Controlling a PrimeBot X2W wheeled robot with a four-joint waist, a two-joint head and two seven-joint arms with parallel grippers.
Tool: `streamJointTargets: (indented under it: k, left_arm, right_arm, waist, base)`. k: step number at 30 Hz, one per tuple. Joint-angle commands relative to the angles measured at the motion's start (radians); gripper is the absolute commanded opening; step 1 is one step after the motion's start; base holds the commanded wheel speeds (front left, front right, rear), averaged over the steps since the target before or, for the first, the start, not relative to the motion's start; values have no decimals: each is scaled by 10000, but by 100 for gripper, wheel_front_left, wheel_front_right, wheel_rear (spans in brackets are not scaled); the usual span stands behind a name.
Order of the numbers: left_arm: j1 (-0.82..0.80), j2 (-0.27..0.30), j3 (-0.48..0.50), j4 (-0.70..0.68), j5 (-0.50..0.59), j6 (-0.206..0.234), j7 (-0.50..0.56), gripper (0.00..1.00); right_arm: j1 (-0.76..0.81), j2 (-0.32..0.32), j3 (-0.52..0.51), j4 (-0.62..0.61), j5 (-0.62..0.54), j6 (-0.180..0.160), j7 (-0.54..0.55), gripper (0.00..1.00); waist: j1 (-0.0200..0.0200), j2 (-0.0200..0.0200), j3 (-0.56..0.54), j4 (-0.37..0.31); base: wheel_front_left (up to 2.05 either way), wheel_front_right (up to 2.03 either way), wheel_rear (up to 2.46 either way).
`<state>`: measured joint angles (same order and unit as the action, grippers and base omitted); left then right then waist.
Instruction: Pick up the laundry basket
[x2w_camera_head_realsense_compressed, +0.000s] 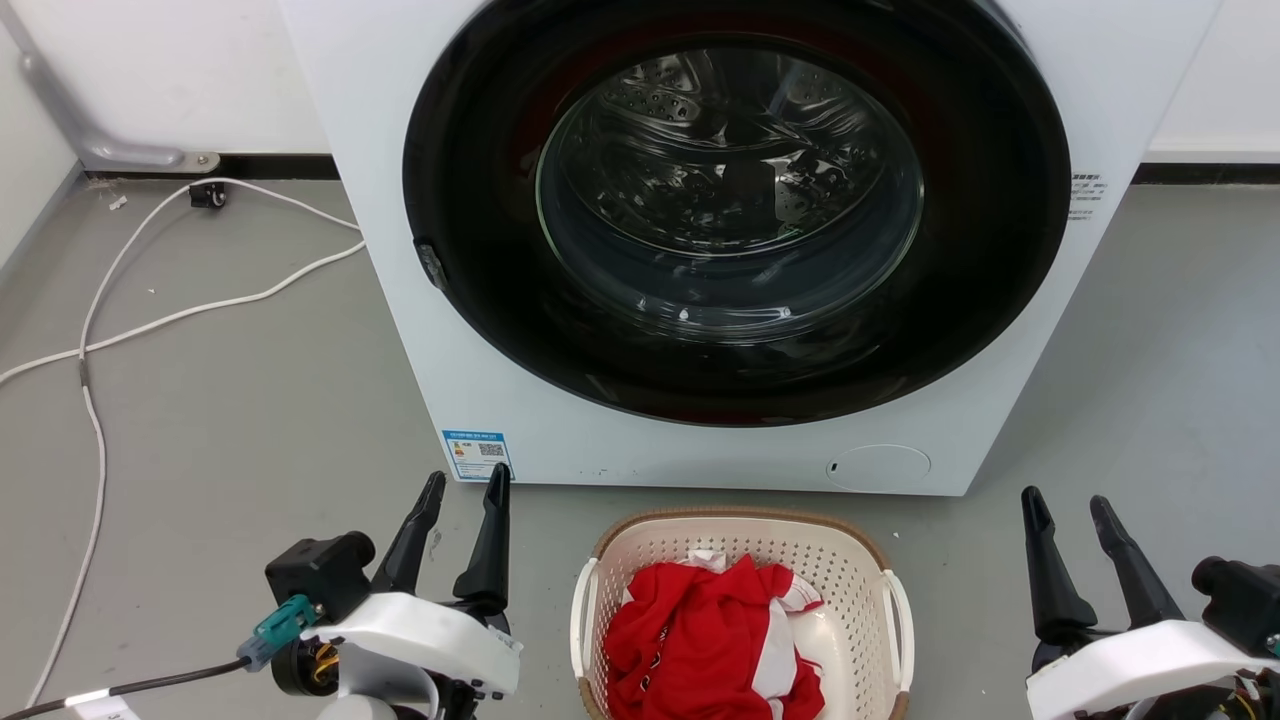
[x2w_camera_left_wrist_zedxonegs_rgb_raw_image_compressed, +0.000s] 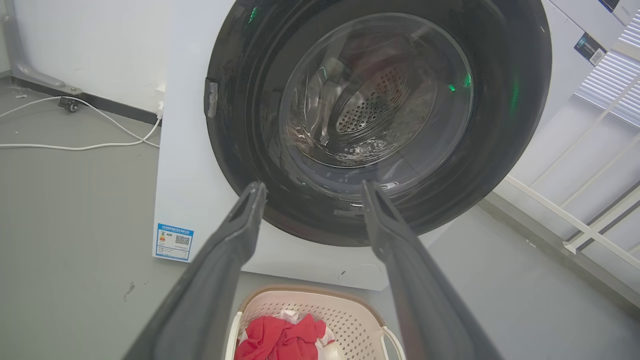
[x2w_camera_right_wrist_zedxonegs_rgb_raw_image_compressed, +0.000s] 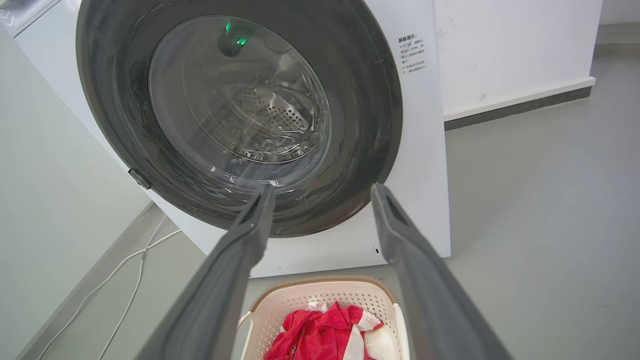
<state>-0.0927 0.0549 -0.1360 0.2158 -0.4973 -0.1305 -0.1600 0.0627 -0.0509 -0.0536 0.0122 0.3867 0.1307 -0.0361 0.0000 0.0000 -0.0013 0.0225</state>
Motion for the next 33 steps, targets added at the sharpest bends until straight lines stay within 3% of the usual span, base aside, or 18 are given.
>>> streamJointTargets:
  k: [1, 33]
  left_arm:
    - [-241, 29, -32, -49, 304, 20, -92, 100]
    - [-375, -5, -363, 357, 3493, 183, -812, 100]
  right_arm:
    - [40, -2, 7, -175, -273, 0, -42, 100]
    - [454, 6, -100, -443, -2617, -1, -697, 100]
  waist:
    - [0, 0, -2, -13]
    - [0, 0, -6, -84]
  base:
    - [0, 0, 0]
    - [0, 0, 0]
